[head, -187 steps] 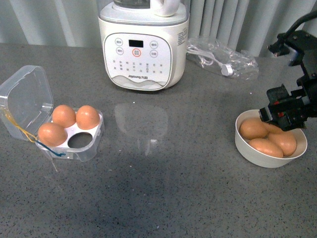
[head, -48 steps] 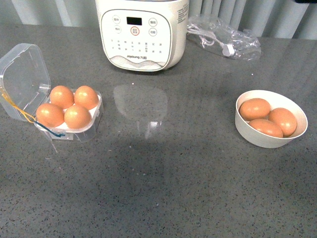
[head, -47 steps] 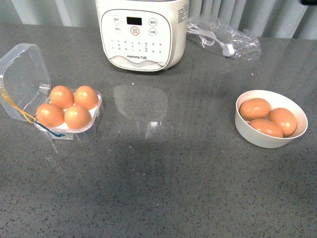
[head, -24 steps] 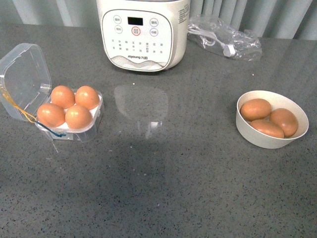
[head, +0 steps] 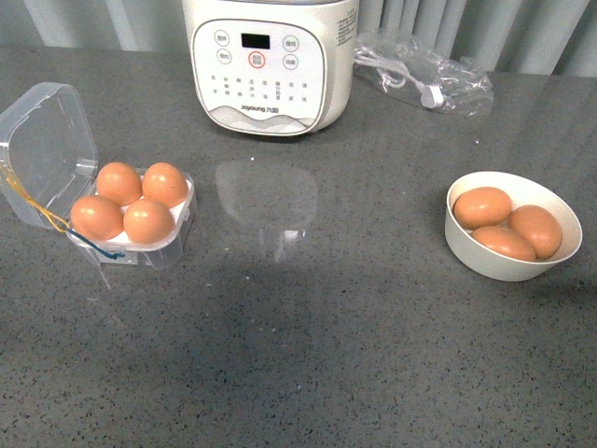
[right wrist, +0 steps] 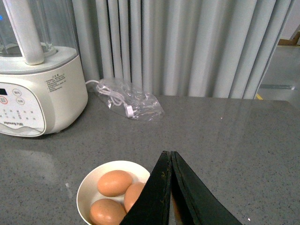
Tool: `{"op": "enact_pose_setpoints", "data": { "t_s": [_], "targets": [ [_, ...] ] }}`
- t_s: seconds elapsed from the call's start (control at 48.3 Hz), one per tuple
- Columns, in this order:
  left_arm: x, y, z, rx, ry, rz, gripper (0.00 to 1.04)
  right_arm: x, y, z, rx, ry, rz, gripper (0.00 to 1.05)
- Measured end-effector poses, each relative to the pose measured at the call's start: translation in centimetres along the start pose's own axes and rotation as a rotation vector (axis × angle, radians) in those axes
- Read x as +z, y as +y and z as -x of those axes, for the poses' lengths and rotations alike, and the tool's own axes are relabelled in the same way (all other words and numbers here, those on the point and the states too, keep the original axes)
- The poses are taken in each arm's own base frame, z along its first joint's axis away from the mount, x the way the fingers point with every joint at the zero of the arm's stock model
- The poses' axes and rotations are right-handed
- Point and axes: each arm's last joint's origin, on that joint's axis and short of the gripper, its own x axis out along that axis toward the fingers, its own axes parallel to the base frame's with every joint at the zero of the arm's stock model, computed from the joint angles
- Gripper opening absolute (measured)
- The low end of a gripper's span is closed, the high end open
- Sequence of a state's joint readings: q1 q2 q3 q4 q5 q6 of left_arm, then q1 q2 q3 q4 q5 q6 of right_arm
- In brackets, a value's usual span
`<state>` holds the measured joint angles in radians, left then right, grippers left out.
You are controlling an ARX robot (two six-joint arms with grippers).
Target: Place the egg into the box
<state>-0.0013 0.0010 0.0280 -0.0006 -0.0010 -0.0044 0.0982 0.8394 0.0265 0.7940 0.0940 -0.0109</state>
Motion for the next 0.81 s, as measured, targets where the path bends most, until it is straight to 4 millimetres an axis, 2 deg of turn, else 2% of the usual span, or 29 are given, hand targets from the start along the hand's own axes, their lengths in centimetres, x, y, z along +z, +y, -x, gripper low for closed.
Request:
{"op": "enact_pose_setpoints", "data": {
  "t_s": [0.207,0.807],
  "targets": [
    [0.0,0.0,0.0,0.000,0.000,0.000,0.98,0.1,-1.2,1.0,-0.005,-0.004,-0.003,0.03],
    [0.0,0.0,0.0,0.000,0.000,0.000,0.98,0.6,-1.2,3.0,-0.003,-0.023,-0.002,0.03]
  ]
}}
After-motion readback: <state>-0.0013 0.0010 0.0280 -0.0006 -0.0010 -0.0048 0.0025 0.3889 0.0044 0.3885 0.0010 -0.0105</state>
